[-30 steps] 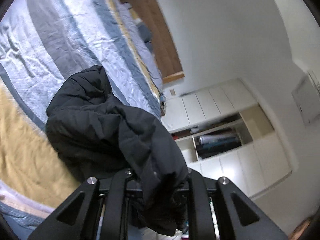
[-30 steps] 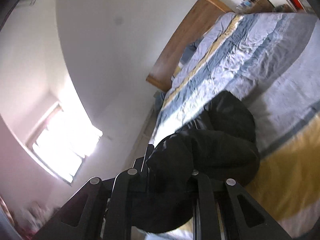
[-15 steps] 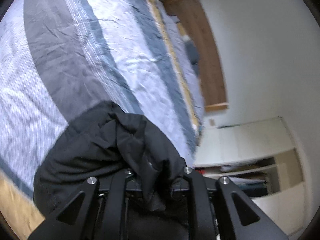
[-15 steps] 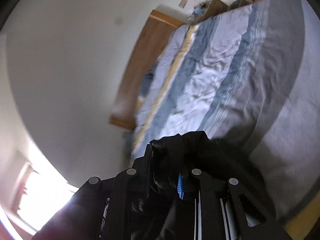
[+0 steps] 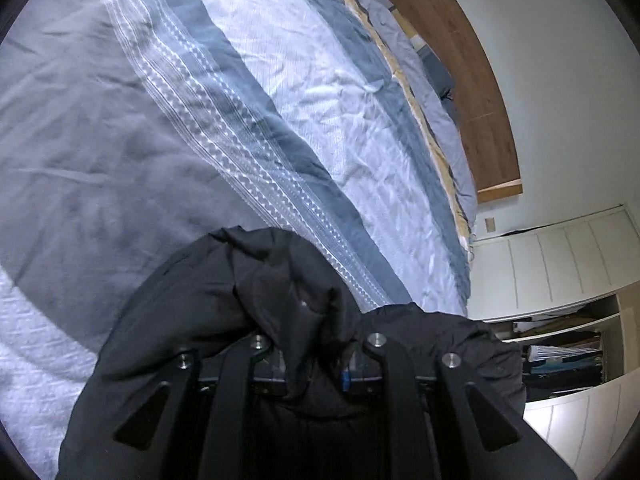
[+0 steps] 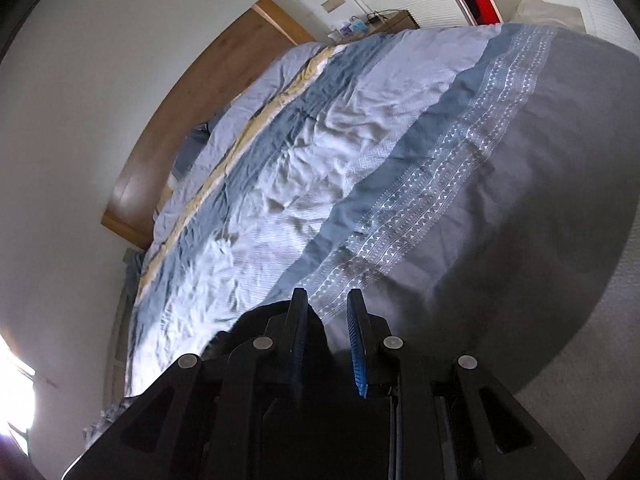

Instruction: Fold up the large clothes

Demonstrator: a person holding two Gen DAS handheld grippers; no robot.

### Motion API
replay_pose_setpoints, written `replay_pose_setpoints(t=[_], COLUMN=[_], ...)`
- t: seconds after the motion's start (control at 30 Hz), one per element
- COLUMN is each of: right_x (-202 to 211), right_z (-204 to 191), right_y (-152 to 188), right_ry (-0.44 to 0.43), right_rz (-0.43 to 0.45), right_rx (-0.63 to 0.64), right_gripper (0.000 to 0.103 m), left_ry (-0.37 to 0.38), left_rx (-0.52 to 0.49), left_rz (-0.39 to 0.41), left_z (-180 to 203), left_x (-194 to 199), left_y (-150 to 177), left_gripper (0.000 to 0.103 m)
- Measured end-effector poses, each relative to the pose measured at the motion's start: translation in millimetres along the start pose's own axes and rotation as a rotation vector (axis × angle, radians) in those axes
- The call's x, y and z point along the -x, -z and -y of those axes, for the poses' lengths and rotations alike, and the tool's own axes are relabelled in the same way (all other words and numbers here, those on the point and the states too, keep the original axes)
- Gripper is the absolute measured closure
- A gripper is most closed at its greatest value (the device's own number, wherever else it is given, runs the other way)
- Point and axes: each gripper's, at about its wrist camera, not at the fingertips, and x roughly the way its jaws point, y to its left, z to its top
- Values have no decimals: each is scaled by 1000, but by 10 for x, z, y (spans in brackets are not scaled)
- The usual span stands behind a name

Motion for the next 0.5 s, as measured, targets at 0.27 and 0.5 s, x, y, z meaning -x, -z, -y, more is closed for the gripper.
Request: replay_pose_setpoints(t=[0.27, 0.5], right_x=[262, 1005], right_z=[-255, -873], right_y=[-14, 154], right_ry=[23, -59], right_rz=[27, 30], right_rx=[131, 312], right_gripper=[58, 52], left_ry=[322, 195], left_rx=[154, 1], left_rz=[1, 128], left_z=[-124, 235], left_x=[557, 1462], left_y=[-205, -176], left_gripper=[53, 46])
